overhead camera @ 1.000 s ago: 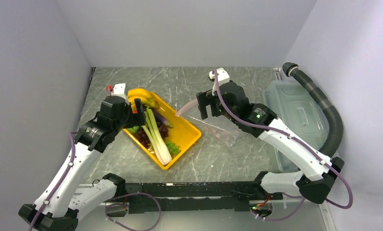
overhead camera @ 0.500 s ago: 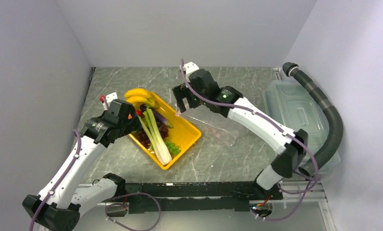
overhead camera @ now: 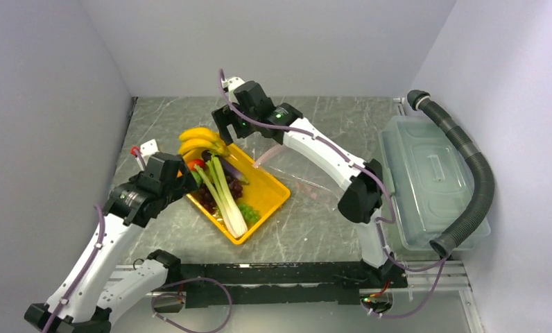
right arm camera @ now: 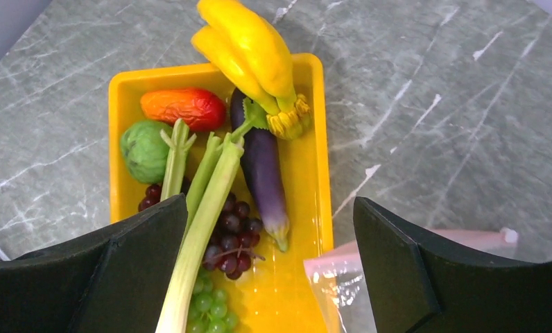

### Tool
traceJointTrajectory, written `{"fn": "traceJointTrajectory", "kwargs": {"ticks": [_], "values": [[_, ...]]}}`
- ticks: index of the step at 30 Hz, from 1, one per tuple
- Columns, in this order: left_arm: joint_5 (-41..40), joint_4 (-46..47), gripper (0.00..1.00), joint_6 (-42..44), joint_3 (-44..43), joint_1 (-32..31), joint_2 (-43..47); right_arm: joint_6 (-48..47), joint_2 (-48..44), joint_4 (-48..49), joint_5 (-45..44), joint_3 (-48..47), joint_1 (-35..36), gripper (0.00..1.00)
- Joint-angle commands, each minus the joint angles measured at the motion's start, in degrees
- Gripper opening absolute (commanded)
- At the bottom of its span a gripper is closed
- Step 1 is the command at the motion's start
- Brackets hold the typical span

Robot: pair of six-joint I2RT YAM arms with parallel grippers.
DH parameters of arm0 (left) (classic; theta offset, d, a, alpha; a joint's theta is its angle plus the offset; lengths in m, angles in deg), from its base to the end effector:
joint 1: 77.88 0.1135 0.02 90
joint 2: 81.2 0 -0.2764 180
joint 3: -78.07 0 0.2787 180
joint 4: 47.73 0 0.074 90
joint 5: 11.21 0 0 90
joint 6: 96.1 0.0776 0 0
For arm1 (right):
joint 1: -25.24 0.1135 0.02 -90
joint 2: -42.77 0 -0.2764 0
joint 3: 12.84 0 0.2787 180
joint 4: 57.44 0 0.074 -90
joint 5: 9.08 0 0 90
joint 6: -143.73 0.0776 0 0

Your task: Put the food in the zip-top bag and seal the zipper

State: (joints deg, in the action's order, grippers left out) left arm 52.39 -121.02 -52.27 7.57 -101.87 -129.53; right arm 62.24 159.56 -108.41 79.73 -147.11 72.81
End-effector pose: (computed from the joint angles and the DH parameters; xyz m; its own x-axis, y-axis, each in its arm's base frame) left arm 0.1825 -0.0435 0.3134 -0.5713 -0.4530 -0.6844 -0.4375 0.8736 -0.2131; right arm 0.3634 0.3951 0.3603 -0.4757 -0.3011 -0.8265 -0.6632 0.7400 0.1121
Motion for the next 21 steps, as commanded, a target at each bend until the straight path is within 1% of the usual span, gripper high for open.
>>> {"fn": "traceJointTrajectory", "kwargs": {"ticks": [1,4,10,21], "values": [[-0.80,1.32,1.00,0.51,0.49,-0.07,3.28,-1.09,4.09,0.60,3.98,-6.71,0.15,0.93],[0.09,1.97,1.00,2.32,0.50,-0.02,5.07,-1.25,6.47,2.81,4.52,-7.79,0.17,0.92],[0.53,2.85,1.00,4.26,0.54,-0.08,8.11,-2.05,9.47,9.84,5.54,-6.80,0.15,0.91],[3.80,4.42,1.00,6.60,1.02,-0.09,9.18,-3.41,14.86,20.29,7.44,-6.67,0.15,0.88]]}}
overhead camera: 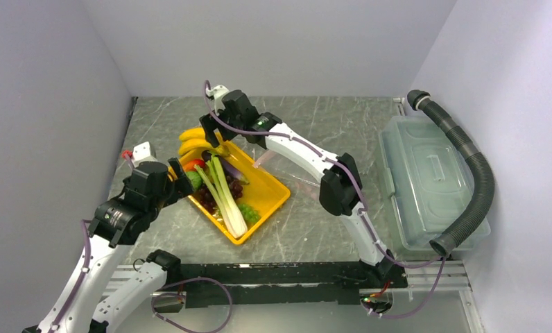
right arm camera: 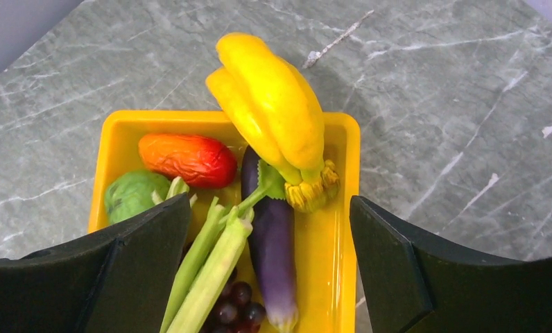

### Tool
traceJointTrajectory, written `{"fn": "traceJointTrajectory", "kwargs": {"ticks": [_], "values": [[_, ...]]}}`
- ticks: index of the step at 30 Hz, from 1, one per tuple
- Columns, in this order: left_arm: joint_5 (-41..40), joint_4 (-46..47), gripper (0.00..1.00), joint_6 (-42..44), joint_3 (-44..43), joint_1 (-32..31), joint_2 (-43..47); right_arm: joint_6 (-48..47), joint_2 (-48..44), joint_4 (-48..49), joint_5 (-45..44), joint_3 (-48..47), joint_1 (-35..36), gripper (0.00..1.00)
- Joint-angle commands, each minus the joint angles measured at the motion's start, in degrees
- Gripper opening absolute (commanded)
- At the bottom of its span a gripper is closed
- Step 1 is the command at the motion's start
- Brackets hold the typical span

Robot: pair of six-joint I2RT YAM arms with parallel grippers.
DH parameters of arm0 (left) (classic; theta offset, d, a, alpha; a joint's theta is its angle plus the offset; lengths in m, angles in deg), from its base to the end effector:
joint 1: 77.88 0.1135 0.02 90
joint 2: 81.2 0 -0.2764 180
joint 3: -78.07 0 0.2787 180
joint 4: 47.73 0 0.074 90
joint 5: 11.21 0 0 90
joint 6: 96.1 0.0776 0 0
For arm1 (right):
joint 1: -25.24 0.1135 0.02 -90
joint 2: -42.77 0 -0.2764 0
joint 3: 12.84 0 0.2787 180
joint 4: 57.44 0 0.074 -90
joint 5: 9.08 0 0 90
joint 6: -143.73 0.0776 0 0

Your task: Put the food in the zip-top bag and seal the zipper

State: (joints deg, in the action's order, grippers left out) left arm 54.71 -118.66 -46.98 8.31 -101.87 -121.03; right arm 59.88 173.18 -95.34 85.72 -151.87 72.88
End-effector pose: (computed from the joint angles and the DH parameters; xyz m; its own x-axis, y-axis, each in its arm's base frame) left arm 0.1578 -0.0356 0.3346 -0.5120 -0.4262 -0.7458 -0.3243 0.8999 -0.2916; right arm 0.4040 0.4527 0.2917 -0.4118 -0.2932 -0.8628 -0.7457 0.6527 0.1341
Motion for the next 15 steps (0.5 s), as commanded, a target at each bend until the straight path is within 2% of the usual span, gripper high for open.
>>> {"fn": "traceJointTrajectory", "kwargs": {"ticks": [1,5,15], "values": [[1.74,2.14,1.00,1.42,0.36,-0.08,0.94,-1.05,1.54,8.64,1.73,-1.40,0.09,0.88],[2.53,2.13,1.00,1.93,0.16,-0.09,1.83,-1.12,3.10,14.94,2.47,-0.03,0.09,0.87],[4.70,0.83,1.00,2.15,-0.60,-0.01,2.56,-2.03,9.01,20.83,2.30,-3.23,0.00,0.87]]}}
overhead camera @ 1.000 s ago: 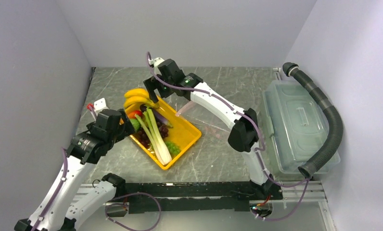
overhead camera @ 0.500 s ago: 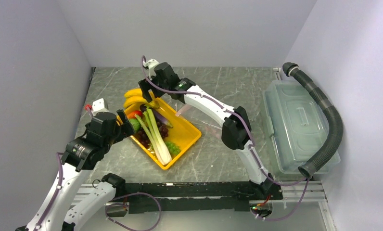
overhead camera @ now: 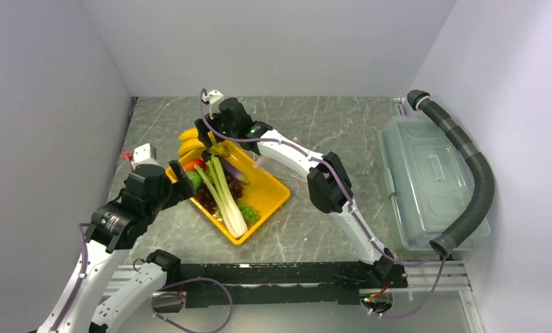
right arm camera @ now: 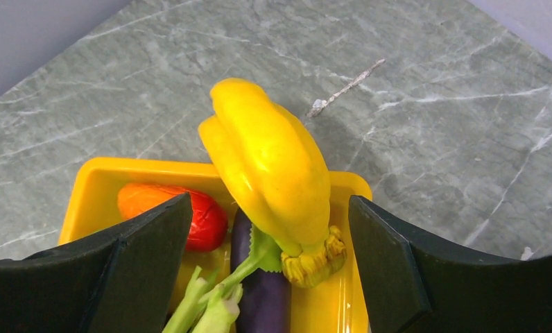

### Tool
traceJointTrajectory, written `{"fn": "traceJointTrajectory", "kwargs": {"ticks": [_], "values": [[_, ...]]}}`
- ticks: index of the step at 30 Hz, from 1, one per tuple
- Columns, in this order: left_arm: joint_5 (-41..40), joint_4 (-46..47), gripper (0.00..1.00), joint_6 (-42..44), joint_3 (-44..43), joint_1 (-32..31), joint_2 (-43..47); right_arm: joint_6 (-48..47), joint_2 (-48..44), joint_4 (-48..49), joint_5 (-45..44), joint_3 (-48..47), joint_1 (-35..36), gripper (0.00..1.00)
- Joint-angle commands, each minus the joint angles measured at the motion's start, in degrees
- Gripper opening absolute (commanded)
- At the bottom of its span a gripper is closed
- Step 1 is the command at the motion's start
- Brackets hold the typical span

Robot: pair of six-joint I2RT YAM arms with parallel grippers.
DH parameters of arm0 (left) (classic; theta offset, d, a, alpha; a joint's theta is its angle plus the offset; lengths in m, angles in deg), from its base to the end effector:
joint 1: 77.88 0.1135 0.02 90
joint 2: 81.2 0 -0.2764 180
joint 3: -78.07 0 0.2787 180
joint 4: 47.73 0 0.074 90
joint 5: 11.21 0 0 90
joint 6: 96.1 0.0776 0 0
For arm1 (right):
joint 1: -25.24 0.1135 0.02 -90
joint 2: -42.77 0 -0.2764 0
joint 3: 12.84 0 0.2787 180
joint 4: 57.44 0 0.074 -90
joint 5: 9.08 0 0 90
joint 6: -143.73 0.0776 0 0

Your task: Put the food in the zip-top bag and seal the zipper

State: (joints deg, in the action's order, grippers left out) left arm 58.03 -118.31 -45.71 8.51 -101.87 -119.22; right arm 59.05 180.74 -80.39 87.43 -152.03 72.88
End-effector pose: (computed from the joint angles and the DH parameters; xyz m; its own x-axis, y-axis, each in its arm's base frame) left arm 0.1515 -0.0373 0.3372 -0.5254 -0.4187 -0.7407 -0.2678 0.9077 -0.3232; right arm 0.4276 0.4820 0.2485 -0.3230 -0.2175 -0.9210 -0.7785 0.6144 0.1279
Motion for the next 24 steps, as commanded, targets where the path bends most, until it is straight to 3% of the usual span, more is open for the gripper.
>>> {"fn": "traceJointTrajectory", "kwargs": {"ticks": [1,13,24], "values": [[1.59,0.57,1.00,0.95,-0.80,-0.06,0.87,-1.27,1.89,6.40,0.73,-3.13,0.00,0.87],[2.53,-0.77,1.00,0.42,-1.49,-0.07,1.49,-1.49,6.17,9.51,0.88,-5.30,0.02,0.85],[1.72,-2.29,1.00,0.85,-2.71,-0.02,2.19,-0.59,6.91,10.26,2.60,-4.66,0.00,0.69]]}}
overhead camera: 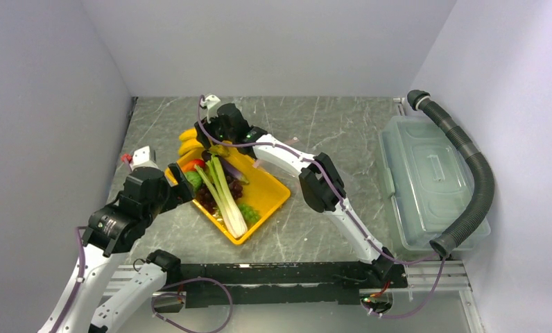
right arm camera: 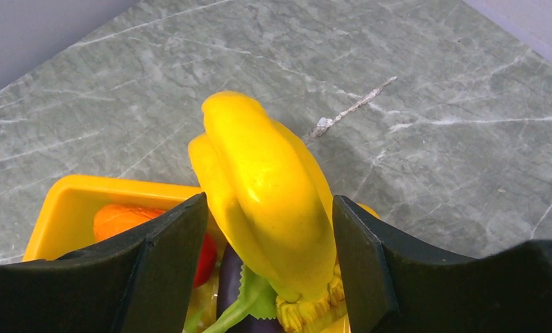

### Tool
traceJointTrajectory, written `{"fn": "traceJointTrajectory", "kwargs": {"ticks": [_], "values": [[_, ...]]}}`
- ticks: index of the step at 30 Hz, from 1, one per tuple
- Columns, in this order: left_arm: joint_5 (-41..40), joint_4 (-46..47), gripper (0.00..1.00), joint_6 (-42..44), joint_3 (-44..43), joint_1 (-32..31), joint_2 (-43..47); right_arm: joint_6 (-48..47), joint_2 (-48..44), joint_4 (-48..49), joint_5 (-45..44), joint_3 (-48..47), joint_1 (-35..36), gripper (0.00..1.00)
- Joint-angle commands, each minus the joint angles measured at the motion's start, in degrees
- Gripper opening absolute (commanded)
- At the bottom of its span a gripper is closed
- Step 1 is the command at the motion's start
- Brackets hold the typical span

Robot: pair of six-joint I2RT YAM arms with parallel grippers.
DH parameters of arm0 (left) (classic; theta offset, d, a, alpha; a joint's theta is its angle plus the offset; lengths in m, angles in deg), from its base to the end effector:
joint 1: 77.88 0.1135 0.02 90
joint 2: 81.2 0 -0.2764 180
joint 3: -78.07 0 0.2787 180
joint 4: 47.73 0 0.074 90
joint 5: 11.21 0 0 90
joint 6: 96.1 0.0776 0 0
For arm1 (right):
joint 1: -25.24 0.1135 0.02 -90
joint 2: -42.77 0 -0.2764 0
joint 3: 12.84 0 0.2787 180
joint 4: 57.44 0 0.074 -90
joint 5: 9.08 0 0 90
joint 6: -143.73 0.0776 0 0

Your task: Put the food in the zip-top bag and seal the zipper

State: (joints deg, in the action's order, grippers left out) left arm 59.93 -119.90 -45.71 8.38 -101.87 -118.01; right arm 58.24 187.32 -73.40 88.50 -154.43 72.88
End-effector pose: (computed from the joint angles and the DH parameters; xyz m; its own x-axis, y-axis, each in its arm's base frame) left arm 0.1444 -0.0368 0.3370 -0.5453 -0.4177 -0.7268 -0.2485 0.9086 -0.3357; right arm 0.4414 0.4992 0.2105 -0.2820 -0.1936 -0.9397 -0.7968 0.5928 0.1170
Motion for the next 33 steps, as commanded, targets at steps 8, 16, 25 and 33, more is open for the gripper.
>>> {"fn": "traceJointTrajectory", "kwargs": {"ticks": [8,16,25,33], "values": [[-0.93,-1.50,1.00,0.83,-2.84,-0.04,1.75,-0.04,0.23,3.28,1.51,-0.74,0.00,0.66],[-0.59,-1.86,1.00,0.41,-2.78,-0.05,2.28,0.04,0.64,3.27,1.33,-0.32,0.07,0.60],[-0.44,-2.48,1.00,0.23,-2.67,-0.05,2.79,0.31,1.30,2.83,1.74,-0.21,0.00,0.58],[-0.64,-2.66,1.00,0.12,-2.25,-0.09,3.33,0.21,1.10,3.28,2.11,1.40,0.02,0.43]]}}
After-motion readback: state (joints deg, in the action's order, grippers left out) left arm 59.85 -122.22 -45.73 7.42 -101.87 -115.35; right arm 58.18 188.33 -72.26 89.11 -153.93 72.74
